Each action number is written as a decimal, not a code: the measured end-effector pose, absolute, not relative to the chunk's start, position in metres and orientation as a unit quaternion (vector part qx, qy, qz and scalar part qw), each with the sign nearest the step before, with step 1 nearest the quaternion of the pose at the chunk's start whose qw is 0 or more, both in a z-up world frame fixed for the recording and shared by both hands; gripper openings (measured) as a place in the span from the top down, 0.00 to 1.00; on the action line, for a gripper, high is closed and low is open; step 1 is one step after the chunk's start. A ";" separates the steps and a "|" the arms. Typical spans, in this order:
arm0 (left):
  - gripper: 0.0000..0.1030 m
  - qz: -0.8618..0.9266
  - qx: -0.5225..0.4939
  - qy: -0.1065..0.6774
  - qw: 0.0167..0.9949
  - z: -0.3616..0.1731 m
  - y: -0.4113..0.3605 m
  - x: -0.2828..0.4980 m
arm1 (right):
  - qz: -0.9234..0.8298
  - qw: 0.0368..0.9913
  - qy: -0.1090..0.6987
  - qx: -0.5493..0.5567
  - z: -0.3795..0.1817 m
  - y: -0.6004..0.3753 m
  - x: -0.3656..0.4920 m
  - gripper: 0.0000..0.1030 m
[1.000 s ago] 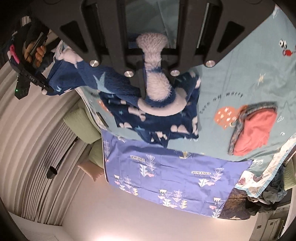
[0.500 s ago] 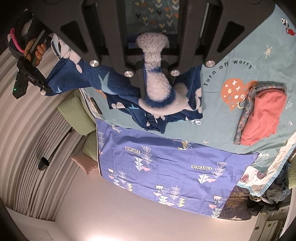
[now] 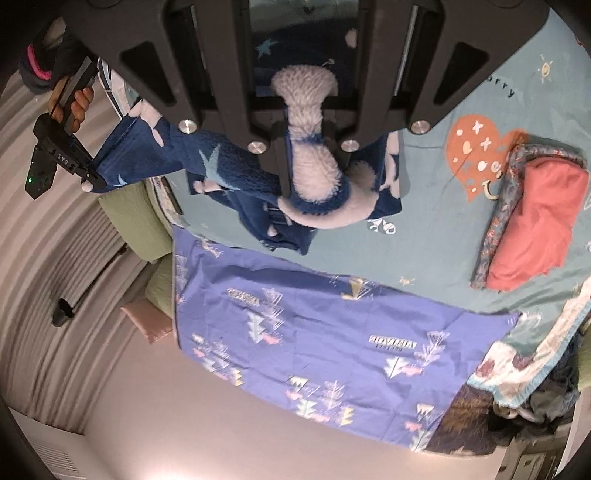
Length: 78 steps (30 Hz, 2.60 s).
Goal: Fold small clothes
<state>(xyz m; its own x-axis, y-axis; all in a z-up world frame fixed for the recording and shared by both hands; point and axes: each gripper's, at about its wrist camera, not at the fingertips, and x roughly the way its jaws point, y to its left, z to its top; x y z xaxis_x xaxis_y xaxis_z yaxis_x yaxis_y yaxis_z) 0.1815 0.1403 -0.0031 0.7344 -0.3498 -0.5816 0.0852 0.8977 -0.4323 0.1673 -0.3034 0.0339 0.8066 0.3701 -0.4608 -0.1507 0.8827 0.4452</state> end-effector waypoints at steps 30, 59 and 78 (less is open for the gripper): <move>0.51 -0.137 -0.204 0.365 0.898 -0.045 0.144 0.213 | 0.141 0.885 0.405 0.180 -0.041 -0.299 0.213 0.71; 0.50 -0.098 -0.059 0.395 0.912 -0.085 0.087 0.293 | 0.105 0.888 0.440 0.078 -0.075 -0.241 0.312 0.72; 0.83 -0.090 -0.170 0.428 0.883 -0.112 0.140 0.327 | 0.133 0.860 0.454 0.190 -0.092 -0.305 0.340 0.93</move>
<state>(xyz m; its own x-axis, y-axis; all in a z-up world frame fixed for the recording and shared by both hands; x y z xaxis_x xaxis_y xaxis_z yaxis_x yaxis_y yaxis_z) 0.3273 0.1403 -0.1122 0.6182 -0.3045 -0.7247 0.0133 0.9259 -0.3776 0.3401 -0.3053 -0.0921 0.5522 0.4010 -0.7309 -0.0552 0.8924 0.4479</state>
